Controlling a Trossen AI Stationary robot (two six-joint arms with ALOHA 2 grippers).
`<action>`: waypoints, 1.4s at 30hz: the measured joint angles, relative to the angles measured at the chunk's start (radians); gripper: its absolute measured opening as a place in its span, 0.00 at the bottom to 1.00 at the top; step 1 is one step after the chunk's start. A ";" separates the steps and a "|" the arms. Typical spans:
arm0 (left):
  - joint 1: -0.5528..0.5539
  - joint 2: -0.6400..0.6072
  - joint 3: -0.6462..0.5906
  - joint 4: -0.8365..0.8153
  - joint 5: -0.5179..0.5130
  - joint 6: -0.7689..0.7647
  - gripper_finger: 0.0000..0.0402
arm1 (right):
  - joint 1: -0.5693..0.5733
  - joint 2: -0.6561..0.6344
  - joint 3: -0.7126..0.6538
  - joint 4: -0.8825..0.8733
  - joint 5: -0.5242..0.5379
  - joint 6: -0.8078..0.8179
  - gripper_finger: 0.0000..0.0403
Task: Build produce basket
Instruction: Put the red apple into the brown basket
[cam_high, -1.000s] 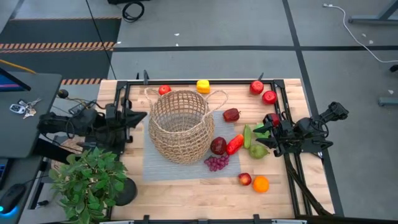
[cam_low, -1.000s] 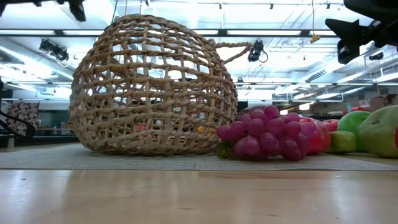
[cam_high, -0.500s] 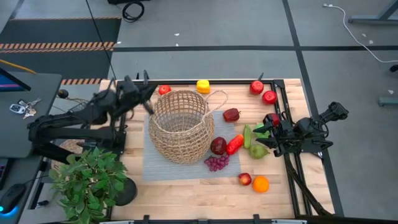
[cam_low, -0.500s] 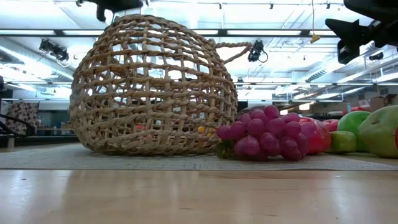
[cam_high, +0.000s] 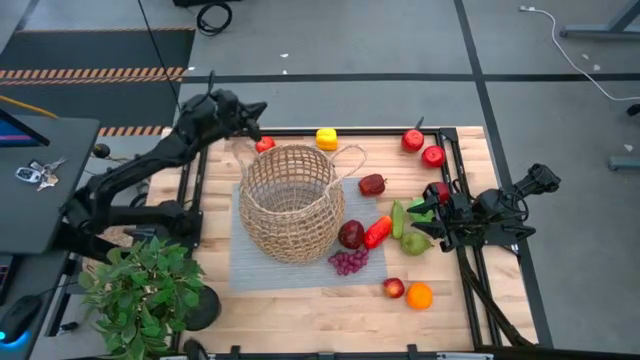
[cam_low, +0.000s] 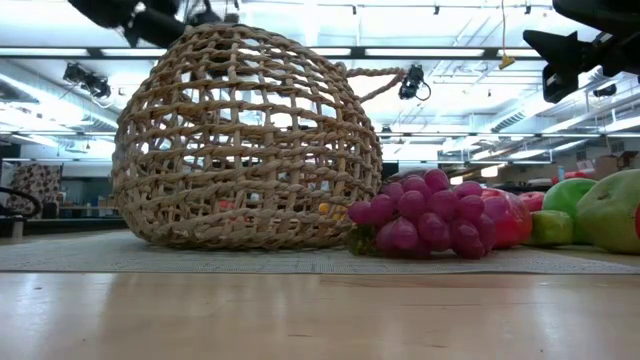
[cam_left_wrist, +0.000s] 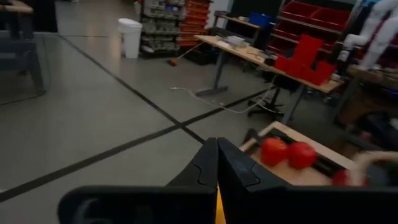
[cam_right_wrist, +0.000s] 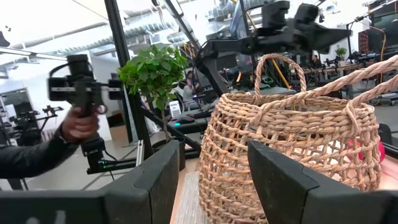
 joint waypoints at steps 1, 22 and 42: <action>0.024 0.023 0.004 0.017 0.012 0.002 0.01 | 0.000 0.000 0.000 0.000 0.000 0.000 0.49; 0.158 0.396 0.067 0.081 0.128 0.051 0.01 | 0.000 0.000 0.000 0.000 0.000 0.000 0.49; 0.160 0.423 0.067 -0.184 -0.008 0.032 0.01 | 0.000 0.000 0.000 0.000 0.000 0.000 0.49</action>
